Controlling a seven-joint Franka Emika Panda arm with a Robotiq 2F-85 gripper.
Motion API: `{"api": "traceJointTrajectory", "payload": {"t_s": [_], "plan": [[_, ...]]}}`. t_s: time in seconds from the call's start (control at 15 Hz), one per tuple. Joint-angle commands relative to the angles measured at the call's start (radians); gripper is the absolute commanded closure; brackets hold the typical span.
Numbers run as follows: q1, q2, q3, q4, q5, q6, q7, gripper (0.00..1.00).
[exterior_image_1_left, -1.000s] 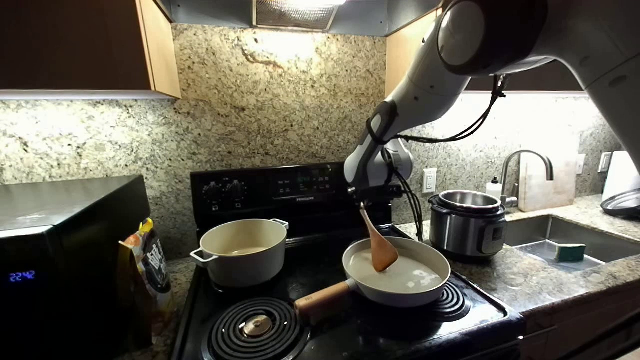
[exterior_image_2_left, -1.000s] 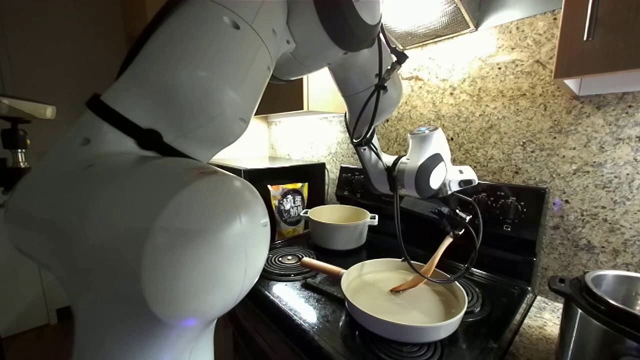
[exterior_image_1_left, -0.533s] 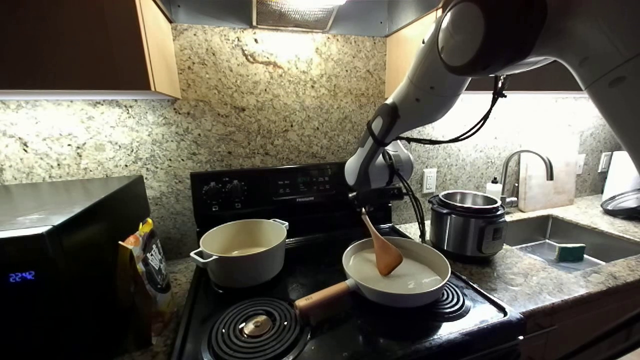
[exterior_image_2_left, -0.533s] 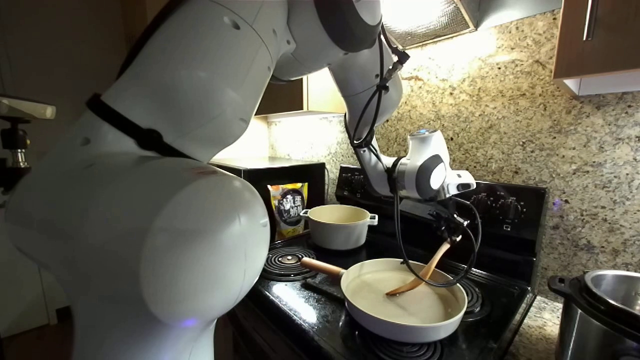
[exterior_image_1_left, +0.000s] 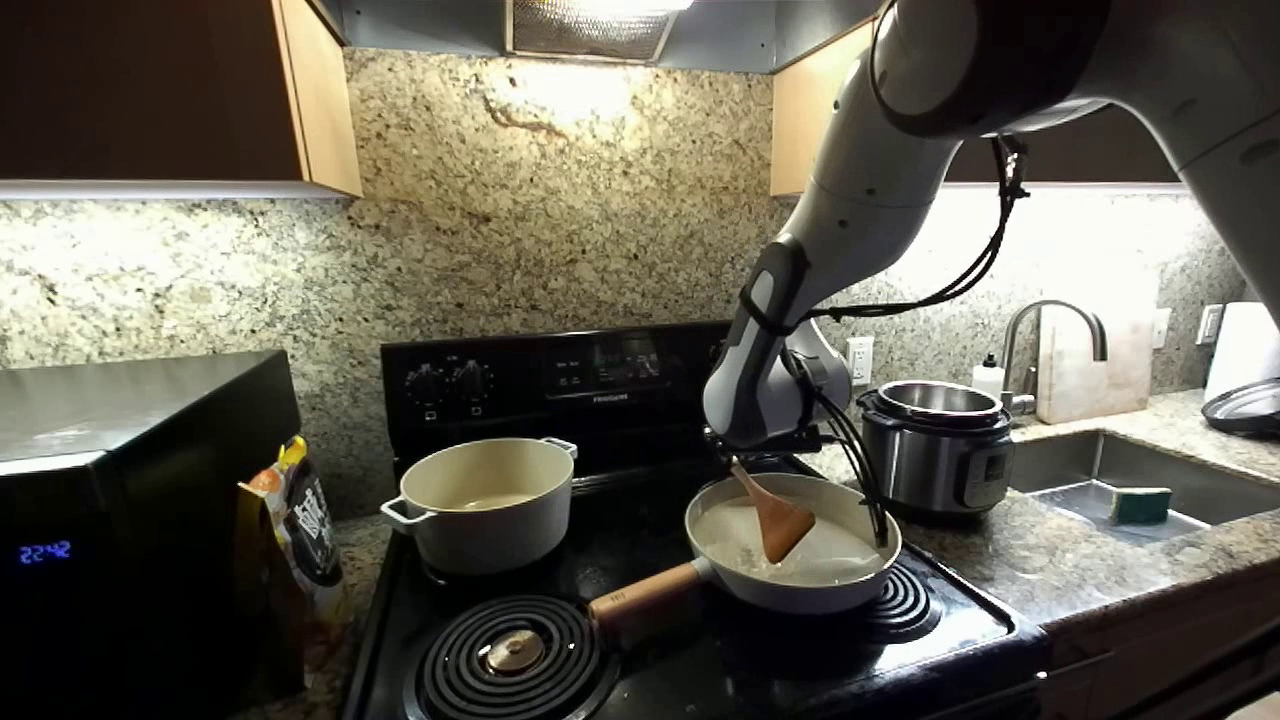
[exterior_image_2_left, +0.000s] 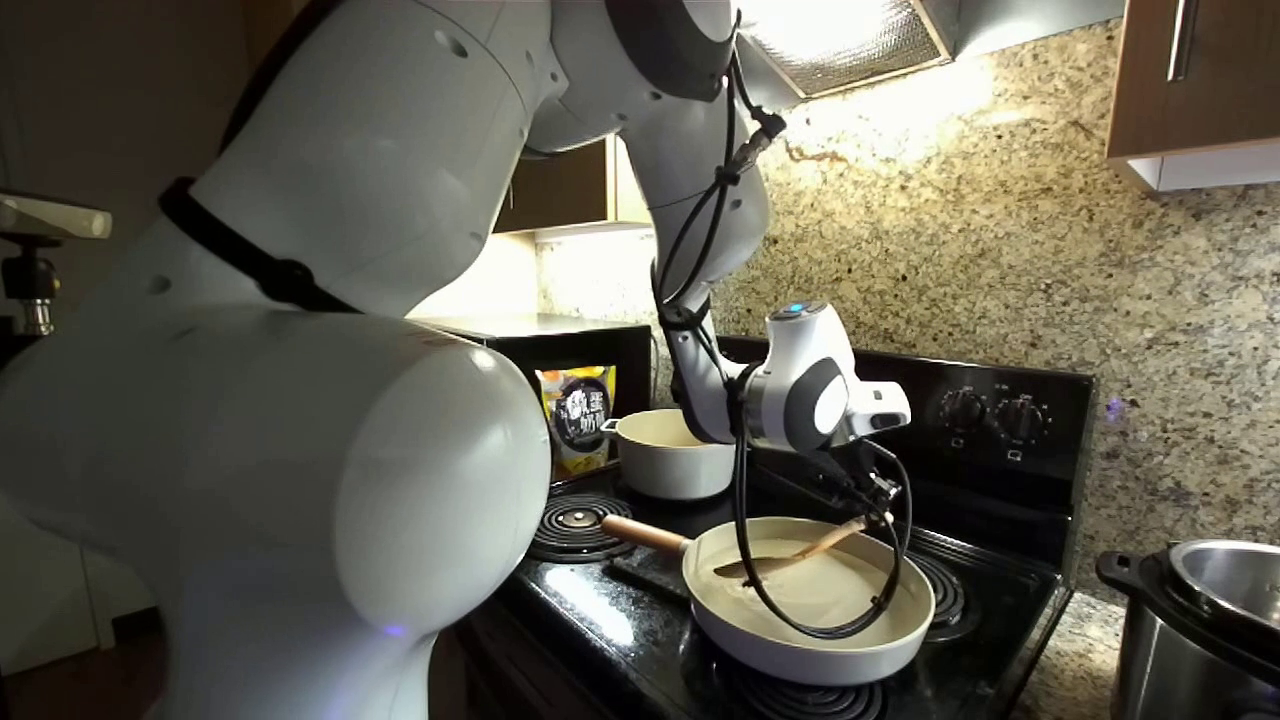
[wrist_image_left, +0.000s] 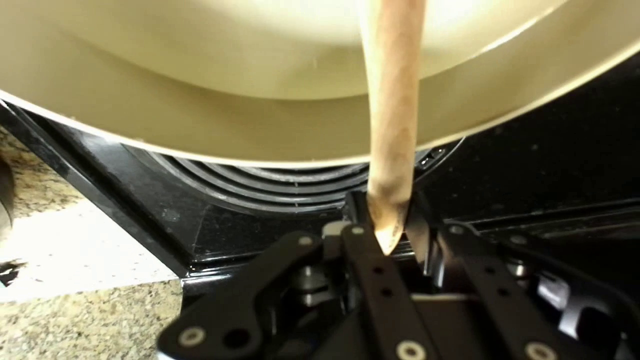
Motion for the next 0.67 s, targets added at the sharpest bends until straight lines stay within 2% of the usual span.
{"api": "traceJointTrajectory", "payload": {"t_s": [0.0, 0.4, 0.6], "plan": [[0.096, -0.077, -0.087, -0.141, 0.023, 0.095, 0.048, 0.94], [0.272, -0.163, -0.272, -0.295, 0.076, 0.224, 0.059, 0.94], [0.322, -0.203, -0.333, -0.349, 0.115, 0.271, 0.054, 0.94]]}}
